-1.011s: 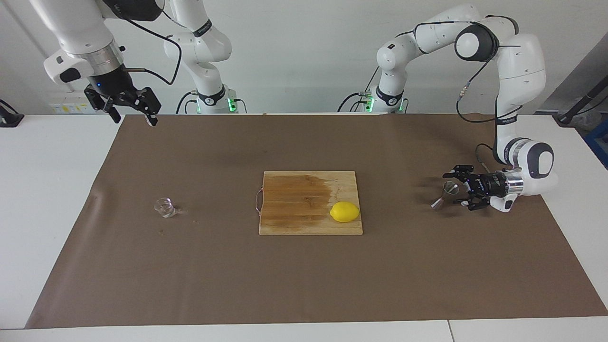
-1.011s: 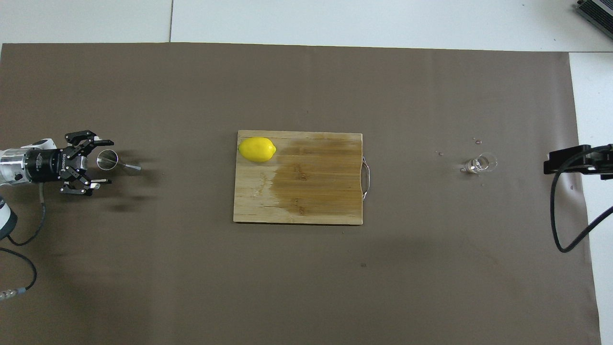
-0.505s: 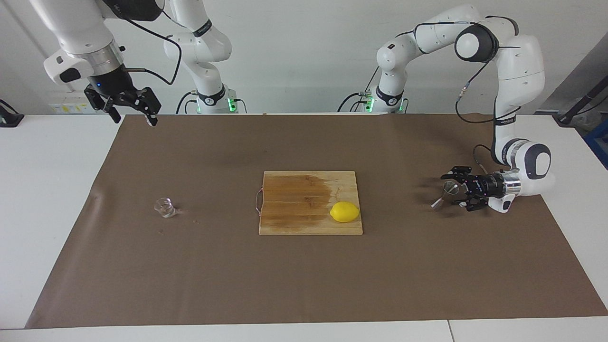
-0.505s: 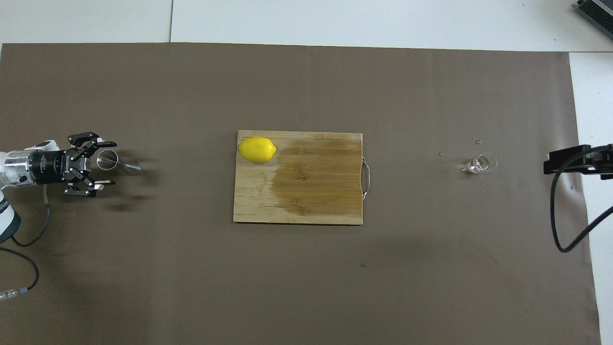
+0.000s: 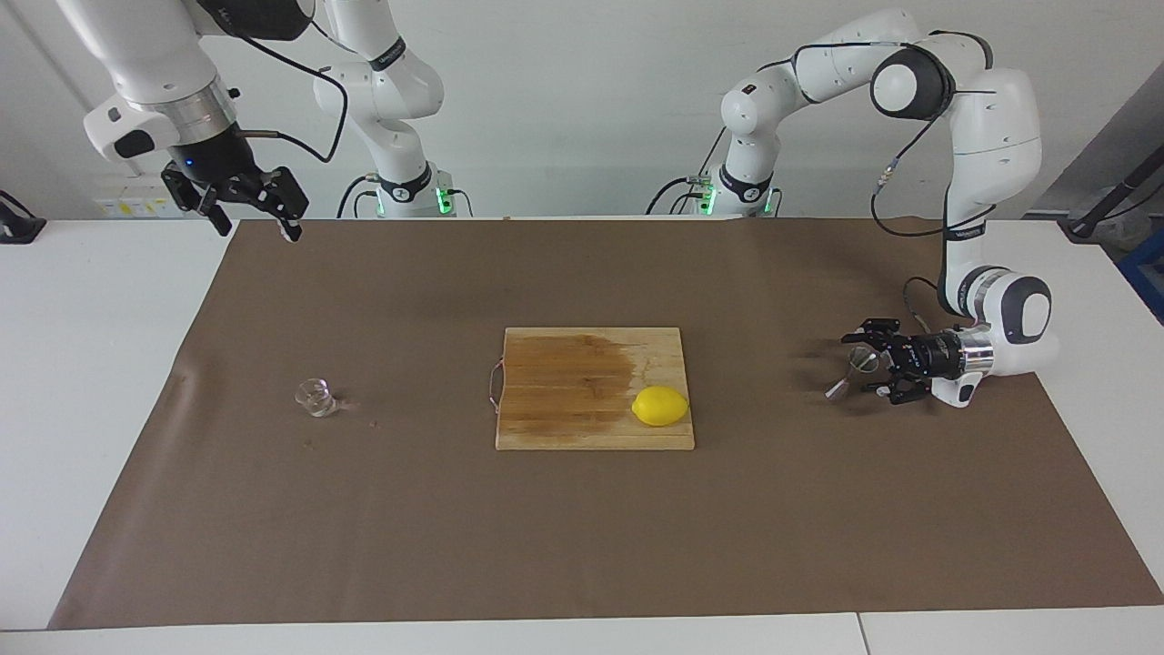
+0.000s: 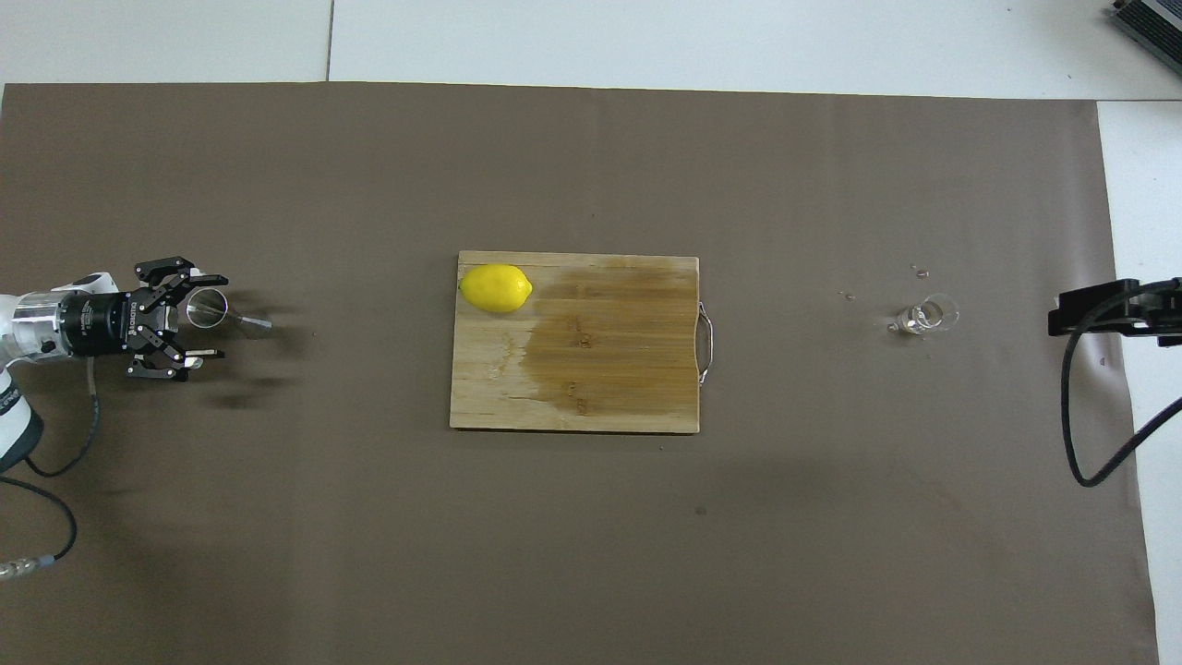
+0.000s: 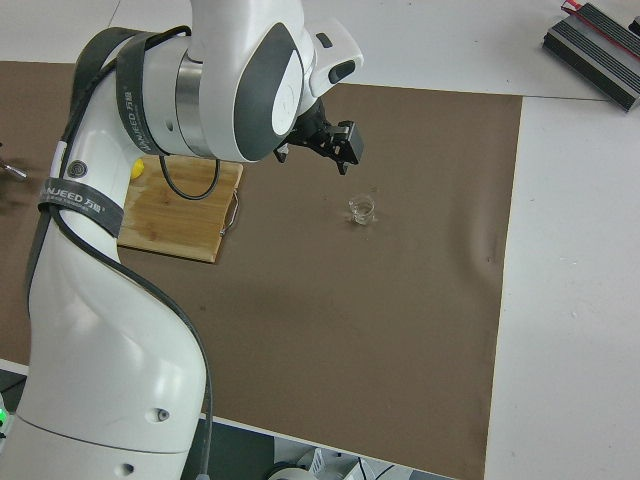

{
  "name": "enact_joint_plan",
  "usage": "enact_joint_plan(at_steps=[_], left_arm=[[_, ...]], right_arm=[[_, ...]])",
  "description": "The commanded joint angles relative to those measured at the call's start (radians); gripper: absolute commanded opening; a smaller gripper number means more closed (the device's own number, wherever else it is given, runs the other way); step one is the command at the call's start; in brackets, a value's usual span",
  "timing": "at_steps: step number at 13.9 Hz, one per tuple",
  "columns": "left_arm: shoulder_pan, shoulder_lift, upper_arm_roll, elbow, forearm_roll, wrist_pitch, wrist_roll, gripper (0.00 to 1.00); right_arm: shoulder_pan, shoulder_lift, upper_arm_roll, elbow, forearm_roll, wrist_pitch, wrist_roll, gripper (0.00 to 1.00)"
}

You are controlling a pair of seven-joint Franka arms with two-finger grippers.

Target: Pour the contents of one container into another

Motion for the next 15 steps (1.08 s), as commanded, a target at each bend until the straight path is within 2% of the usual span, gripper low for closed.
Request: enact_joint_plan(at_steps=[1, 15], left_arm=[[0.028, -0.002, -0.023, -0.016, 0.004, 0.012, 0.002, 1.0], [0.051, 0.0, -0.051, -0.016, -0.023, 0.011, 0.012, 1.0]], right_arm=[[0.003, -0.022, -0.009, -0.021, 0.024, 0.001, -0.015, 1.0], [0.003, -0.022, -0.009, -0.021, 0.024, 0.003, -0.015, 1.0]])
